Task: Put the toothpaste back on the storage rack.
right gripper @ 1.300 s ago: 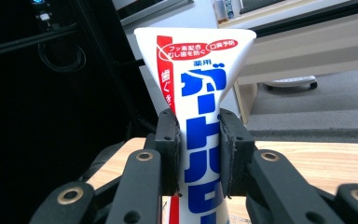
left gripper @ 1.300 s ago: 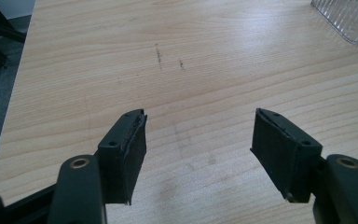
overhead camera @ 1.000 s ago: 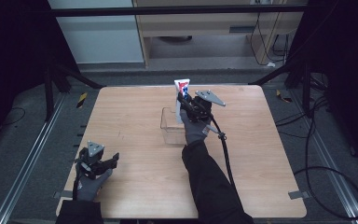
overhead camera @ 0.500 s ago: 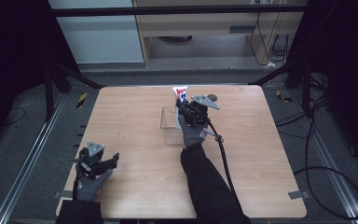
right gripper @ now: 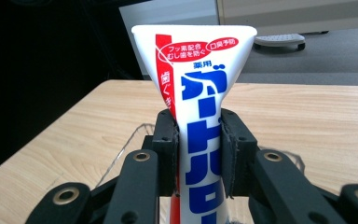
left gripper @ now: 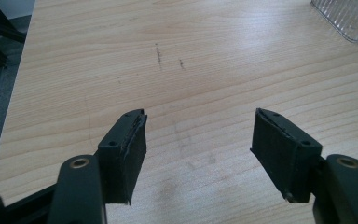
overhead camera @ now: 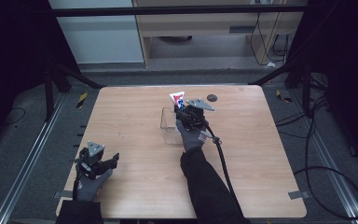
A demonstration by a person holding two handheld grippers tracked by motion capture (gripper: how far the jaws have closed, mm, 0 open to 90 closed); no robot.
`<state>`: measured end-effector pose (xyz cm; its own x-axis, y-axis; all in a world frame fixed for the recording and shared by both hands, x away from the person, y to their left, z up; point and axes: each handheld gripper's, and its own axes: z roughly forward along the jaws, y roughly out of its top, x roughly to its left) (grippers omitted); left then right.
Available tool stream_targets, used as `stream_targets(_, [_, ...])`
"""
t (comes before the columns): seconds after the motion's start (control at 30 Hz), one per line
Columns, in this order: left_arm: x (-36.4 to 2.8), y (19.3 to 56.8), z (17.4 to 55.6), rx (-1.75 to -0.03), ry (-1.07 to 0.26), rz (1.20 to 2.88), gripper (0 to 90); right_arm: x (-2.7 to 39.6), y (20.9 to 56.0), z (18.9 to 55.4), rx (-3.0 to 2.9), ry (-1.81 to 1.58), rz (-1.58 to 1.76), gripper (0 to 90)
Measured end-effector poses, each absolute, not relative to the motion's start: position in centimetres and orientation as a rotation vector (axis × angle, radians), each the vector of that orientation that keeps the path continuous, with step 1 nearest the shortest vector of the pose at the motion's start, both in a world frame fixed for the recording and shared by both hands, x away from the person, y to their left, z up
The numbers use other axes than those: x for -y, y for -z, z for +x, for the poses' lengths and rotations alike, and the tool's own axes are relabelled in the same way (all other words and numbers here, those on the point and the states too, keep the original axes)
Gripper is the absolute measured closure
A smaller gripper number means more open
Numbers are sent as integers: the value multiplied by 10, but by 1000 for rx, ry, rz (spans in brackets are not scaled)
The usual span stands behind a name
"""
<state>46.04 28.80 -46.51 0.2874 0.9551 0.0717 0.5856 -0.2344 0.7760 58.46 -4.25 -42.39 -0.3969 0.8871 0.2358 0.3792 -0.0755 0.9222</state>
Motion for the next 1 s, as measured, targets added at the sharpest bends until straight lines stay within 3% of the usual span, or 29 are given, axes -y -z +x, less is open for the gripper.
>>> stream_targets(0.47, [-287, 466, 461, -1375, -739, 1927, 342, 45, 436, 575, -1860, -1398, 1364, 689])
stream_targets(1.0, [-287, 466, 460, -1372, -738, 1933, 342, 41, 436, 569, -1925, -1333, 1298, 597])
